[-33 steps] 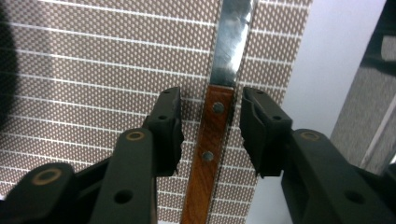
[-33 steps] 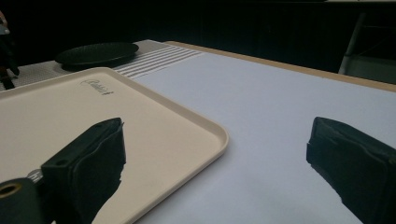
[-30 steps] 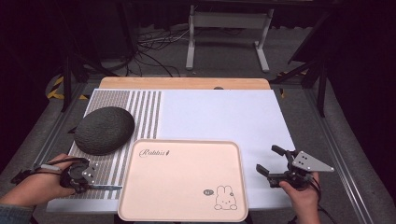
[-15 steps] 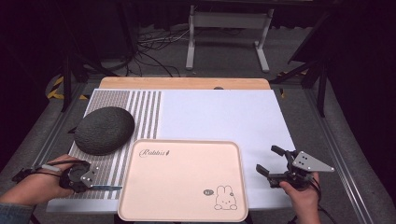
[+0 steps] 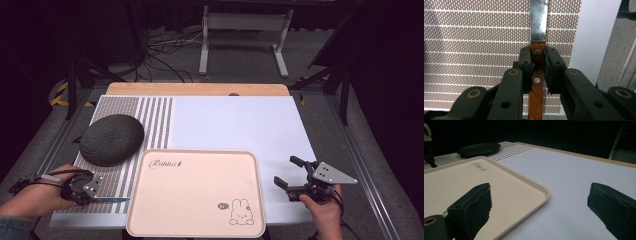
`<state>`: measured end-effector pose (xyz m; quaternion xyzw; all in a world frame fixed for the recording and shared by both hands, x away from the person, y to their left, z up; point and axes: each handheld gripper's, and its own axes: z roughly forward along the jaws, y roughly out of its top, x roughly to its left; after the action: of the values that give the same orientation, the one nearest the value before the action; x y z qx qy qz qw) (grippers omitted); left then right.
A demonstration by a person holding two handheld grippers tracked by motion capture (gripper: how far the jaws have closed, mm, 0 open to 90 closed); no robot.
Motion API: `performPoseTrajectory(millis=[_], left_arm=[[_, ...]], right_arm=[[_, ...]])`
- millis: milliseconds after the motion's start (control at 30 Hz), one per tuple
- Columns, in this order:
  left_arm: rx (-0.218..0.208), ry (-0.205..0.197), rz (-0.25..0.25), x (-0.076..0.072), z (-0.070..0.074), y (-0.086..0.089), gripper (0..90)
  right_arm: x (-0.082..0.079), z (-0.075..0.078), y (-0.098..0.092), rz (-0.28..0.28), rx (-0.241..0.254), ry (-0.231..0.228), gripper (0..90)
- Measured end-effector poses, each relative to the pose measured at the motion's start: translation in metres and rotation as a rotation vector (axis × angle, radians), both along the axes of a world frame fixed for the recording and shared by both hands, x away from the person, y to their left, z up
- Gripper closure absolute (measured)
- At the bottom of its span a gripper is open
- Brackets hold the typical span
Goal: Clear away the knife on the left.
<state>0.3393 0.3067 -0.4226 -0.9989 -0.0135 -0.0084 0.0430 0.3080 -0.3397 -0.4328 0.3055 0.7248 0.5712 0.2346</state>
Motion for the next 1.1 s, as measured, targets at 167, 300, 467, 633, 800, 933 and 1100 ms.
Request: performPoseTrajectory(millis=[167,300,467,633,800,933,1100], left_arm=[[0.002,-0.013,0.015,0.002,0.009,0.002,77.8],[-0.029,-0.035,0.076,0.005,0.017,0.007,77.9],[-0.064,-0.063,0.123,0.006,0.029,0.008,77.9],[-0.152,-0.050,0.280,0.008,0.041,0.007,77.8],[-0.251,-0.003,0.400,0.010,0.045,0.004,77.8],[-0.267,0.021,0.464,0.012,0.048,0.001,77.9],[-0.341,0.037,0.584,0.014,0.053,-0.007,78.0]], right_arm=[[0.000,0.000,0.000,0.002,-0.002,0.002,5.8],[0.000,0.000,0.000,0.001,-0.001,0.003,5.7],[0.000,0.000,0.000,0.001,-0.002,0.000,5.8],[0.000,0.000,0.000,0.003,-0.002,0.001,5.8],[0.000,-0.001,-0.001,-0.002,-0.004,0.007,5.7],[0.000,-0.001,0.000,-0.002,-0.004,0.009,5.7],[0.001,-0.002,-0.001,-0.004,-0.012,0.013,5.8]])
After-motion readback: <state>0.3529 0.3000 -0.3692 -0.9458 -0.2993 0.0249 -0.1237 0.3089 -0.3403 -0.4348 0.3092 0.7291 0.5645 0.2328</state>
